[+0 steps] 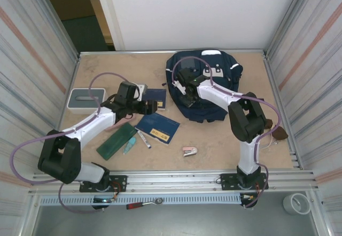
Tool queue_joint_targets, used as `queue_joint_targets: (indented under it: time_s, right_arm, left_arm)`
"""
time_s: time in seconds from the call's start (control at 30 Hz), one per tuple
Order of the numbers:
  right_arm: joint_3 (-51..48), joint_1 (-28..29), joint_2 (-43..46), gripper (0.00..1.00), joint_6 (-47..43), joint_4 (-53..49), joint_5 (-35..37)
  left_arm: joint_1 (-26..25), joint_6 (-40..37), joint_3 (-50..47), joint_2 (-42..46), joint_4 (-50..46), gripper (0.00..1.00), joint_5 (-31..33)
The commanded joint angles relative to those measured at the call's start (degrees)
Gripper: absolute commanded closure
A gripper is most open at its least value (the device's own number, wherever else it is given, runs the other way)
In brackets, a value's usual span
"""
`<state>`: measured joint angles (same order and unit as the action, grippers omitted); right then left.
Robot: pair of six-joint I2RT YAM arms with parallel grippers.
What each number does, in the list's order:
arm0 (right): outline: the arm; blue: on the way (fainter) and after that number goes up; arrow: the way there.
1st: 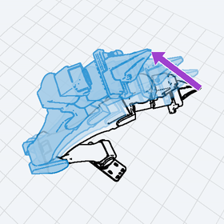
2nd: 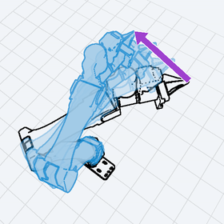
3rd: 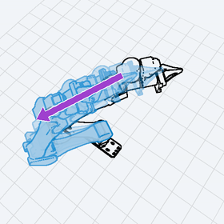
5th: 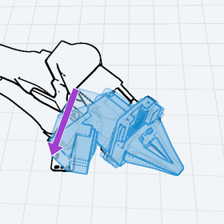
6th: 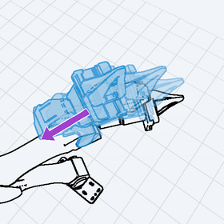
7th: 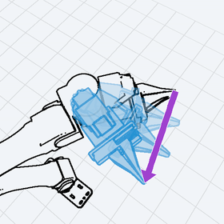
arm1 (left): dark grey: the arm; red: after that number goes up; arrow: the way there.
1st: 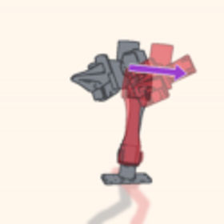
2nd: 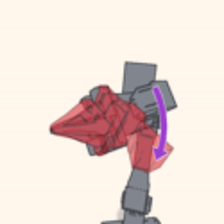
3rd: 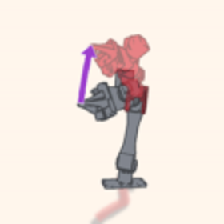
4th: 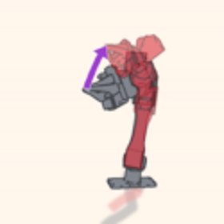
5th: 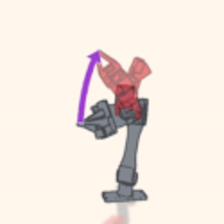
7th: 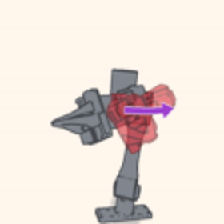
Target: Pack the student bag
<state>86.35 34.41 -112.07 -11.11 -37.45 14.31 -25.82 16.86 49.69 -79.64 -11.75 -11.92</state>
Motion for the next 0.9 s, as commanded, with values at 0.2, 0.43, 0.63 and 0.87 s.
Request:
queue_joint_targets:
  time_s: [0.2,0.43,0.63,0.87]
  right_arm:
    - [8.8,-4.3,10.8,1.00,7.6,-6.2,-6.1]
    - [11.1,-9.8,14.2,1.00,15.4,-6.3,-21.6]
    - [10.8,-13.0,15.4,1.00,21.1,-3.5,-30.5]
    - [10.0,-13.9,14.8,1.00,24.8,-1.8,-32.7]
  left_arm:
    - [-6.2,6.1,0.0,4.0,6.0,0.19,-5.1]
    - [-9.1,11.0,7.2,-2.0,12.4,0.18,-12.2]
    - [-10.9,15.7,13.9,-10.1,16.5,0.18,-14.9]
    - [-11.7,21.8,17.1,-16.8,21.7,0.18,-17.0]
